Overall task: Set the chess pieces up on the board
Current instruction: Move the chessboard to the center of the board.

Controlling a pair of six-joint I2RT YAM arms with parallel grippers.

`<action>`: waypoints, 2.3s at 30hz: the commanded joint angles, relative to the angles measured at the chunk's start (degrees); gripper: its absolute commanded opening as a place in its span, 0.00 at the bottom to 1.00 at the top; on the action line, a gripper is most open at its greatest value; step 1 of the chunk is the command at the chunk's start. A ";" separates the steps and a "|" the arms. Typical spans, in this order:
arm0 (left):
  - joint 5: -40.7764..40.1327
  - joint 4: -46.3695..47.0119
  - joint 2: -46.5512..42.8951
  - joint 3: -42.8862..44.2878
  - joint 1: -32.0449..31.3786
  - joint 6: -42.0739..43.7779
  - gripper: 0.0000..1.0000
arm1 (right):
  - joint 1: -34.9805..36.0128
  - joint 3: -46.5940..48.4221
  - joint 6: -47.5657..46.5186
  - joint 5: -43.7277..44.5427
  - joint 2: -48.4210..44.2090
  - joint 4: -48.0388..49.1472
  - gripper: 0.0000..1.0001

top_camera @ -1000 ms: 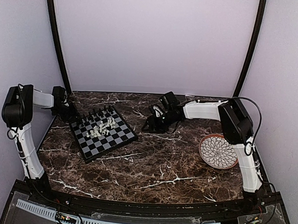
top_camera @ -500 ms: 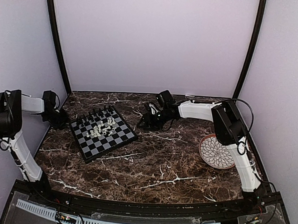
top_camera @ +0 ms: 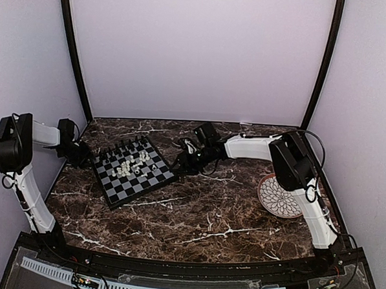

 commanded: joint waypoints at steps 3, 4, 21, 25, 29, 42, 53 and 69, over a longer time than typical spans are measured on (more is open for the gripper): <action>-2.54 1.77 0.73 2.03 -0.06 -1.66 0.41 | 0.50 -2.78 -0.75 1.00 -0.16 -2.01 0.44; -2.79 2.08 0.91 2.24 -0.02 -2.03 0.44 | 0.50 -2.87 -0.83 1.08 -0.20 -2.11 0.44; 1.92 4.27 6.65 3.92 -0.77 -4.78 0.25 | 0.47 -4.09 -3.59 2.47 -1.64 -4.78 0.37; 3.68 4.83 7.04 3.20 -2.34 -4.00 0.23 | 0.50 -8.27 -4.64 3.70 -4.13 -4.54 0.36; 5.90 5.33 7.71 2.96 -4.62 -2.63 0.21 | 0.44 -14.53 -5.25 4.38 -7.78 -3.48 0.35; 8.85 5.89 8.60 0.75 -13.45 0.60 0.18 | 0.58 -29.31 -6.49 6.37 -18.80 -2.90 0.33; 10.52 7.42 8.61 0.70 -21.78 -1.76 0.18 | 0.67 -44.29 -7.63 8.22 -28.91 -3.87 0.31; 1.65 -7.28 -6.16 8.18 -24.94 2.68 0.50 | 0.67 -48.40 -12.21 14.66 -45.59 -17.63 0.40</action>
